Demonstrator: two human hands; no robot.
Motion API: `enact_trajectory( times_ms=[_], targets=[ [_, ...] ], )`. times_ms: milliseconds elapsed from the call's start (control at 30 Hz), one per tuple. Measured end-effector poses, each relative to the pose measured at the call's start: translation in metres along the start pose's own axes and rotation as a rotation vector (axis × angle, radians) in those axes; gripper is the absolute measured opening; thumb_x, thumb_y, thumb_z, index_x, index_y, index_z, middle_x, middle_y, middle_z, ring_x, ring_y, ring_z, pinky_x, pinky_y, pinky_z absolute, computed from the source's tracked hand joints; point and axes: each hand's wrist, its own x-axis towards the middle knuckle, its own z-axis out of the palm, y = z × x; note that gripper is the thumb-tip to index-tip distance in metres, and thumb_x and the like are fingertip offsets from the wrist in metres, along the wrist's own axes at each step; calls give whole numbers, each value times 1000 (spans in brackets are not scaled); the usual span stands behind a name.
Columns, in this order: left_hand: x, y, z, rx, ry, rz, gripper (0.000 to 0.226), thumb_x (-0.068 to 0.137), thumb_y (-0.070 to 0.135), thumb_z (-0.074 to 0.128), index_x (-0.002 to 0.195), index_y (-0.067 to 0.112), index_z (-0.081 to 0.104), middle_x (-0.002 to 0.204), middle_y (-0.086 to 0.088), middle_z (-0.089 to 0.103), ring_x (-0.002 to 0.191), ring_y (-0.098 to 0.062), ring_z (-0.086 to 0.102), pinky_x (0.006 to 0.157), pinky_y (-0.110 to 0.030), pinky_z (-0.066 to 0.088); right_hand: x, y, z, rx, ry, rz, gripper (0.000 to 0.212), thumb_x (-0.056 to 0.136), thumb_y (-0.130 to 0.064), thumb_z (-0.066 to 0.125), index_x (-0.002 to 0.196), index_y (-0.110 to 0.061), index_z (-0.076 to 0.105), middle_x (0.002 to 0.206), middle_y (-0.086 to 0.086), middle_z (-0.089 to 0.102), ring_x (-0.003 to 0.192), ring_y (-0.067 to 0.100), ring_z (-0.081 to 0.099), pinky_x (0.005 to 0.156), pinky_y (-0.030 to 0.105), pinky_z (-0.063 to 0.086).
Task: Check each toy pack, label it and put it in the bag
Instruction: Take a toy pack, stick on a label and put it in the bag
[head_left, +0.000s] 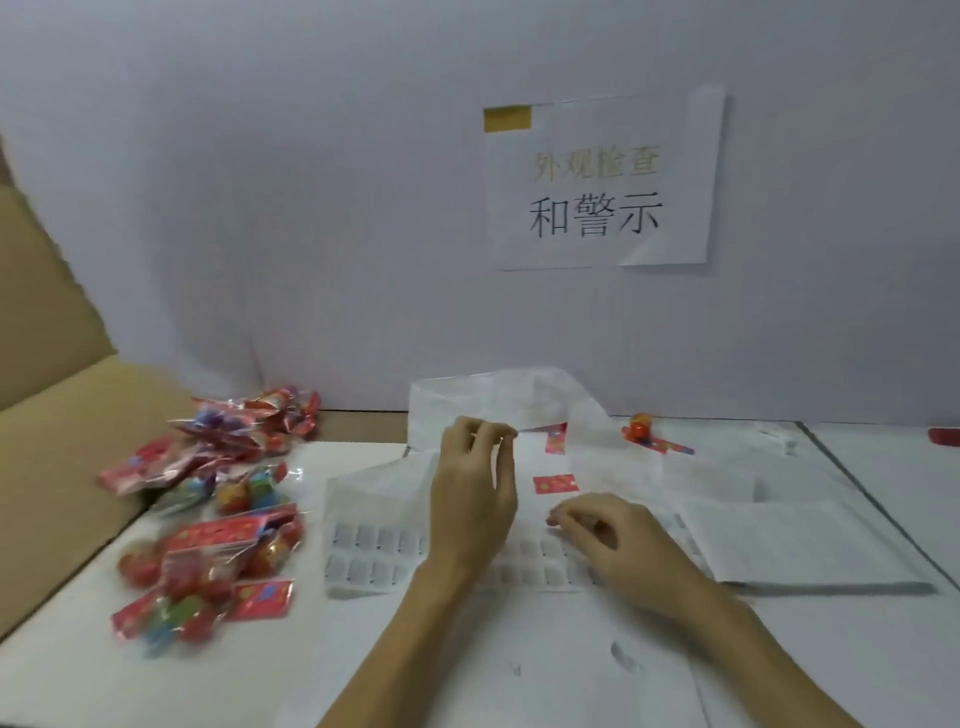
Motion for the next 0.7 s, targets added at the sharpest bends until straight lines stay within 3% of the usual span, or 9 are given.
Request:
enact_trajectory(
  times_ms=[100,200,233,300,400,467,600,700],
  targets=[
    [13,-12,-15,71,223,-98,18,102,7,58,116,14,66,114,-2,60,103,-12,52,89,-18,47,2,6,1,4,-12,-26,13,99,-37,66,106,-42,76,107,-35,68,105,-6,65,97,24,54],
    [25,-39,-37,347,330,-252,32,93,-3,57,121,10,66,123,-13,61,114,-27,53,97,-34,43,4,9,-2,27,-27,-35,13,98,-38,66,103,-42,77,110,-38,67,106,-2,68,98,30,55],
    [27,-52,-44,475,275,-344,34,93,0,55,125,10,65,134,-19,58,125,-35,49,105,-42,41,5,10,-2,35,-24,-36,13,97,-38,66,102,-41,77,109,-38,67,105,-1,69,98,32,56],
    [24,-76,-58,679,62,-621,36,104,23,47,136,16,60,159,-29,34,149,-46,24,121,-56,23,6,10,0,47,-18,-32,13,97,-36,67,101,-41,78,109,-36,68,104,0,70,97,31,56],
    [16,-98,-66,790,-190,-892,52,109,49,30,144,21,56,167,-34,-3,155,-52,-9,125,-65,4,7,11,0,55,-5,-32,15,97,-31,68,96,-41,79,107,-34,70,102,-1,71,93,24,55],
    [13,-103,-64,842,-236,-878,57,109,49,29,146,14,55,168,-32,-3,155,-52,-8,125,-62,8,7,11,0,47,1,-35,19,98,-27,68,94,-41,79,105,-33,71,100,-2,71,91,21,55],
    [11,-109,-63,884,-195,-773,67,108,47,32,153,-2,42,169,-18,22,157,-36,15,125,-47,19,6,9,0,62,7,-32,20,99,-22,67,95,-37,80,103,-30,73,97,-4,72,90,21,55],
    [12,-113,-66,856,-107,-721,52,106,43,41,129,5,69,163,-13,30,148,-31,27,117,-43,28,5,6,-2,66,4,-29,20,100,-21,66,96,-35,80,101,-30,74,95,-4,73,87,22,57]
  ],
)
